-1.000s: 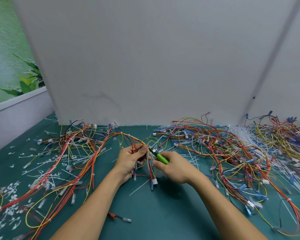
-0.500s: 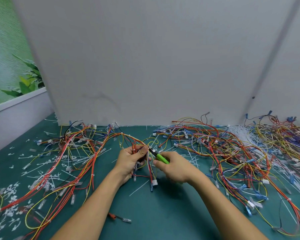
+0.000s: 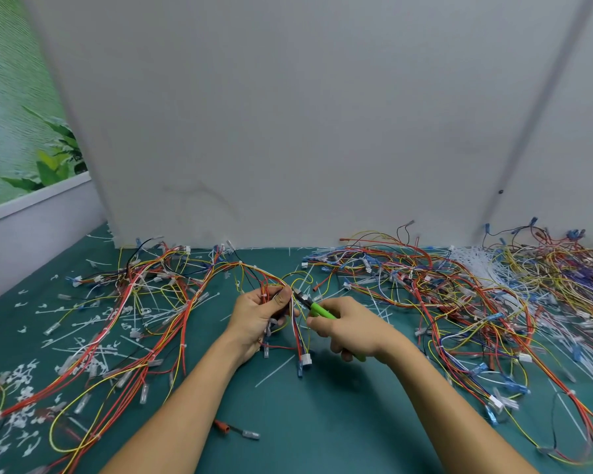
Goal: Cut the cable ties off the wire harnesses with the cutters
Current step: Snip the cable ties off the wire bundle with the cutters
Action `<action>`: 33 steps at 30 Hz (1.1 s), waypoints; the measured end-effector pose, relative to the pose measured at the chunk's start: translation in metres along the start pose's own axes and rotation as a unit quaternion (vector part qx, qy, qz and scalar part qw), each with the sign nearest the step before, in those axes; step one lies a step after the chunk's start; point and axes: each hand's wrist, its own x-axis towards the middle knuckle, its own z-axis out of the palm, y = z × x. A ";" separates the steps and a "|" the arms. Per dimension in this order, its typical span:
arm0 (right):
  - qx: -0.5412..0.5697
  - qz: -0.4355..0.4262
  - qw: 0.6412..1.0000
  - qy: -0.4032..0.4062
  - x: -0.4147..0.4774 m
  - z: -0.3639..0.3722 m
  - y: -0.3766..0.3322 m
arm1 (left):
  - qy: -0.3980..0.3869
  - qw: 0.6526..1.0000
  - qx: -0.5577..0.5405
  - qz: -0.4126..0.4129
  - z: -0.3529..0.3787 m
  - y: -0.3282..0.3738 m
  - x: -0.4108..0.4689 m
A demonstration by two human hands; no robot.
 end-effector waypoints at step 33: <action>-0.071 0.014 0.997 -0.020 0.000 -0.017 0.005 | 0.014 1.000 -0.012 -0.010 0.004 0.006 -0.004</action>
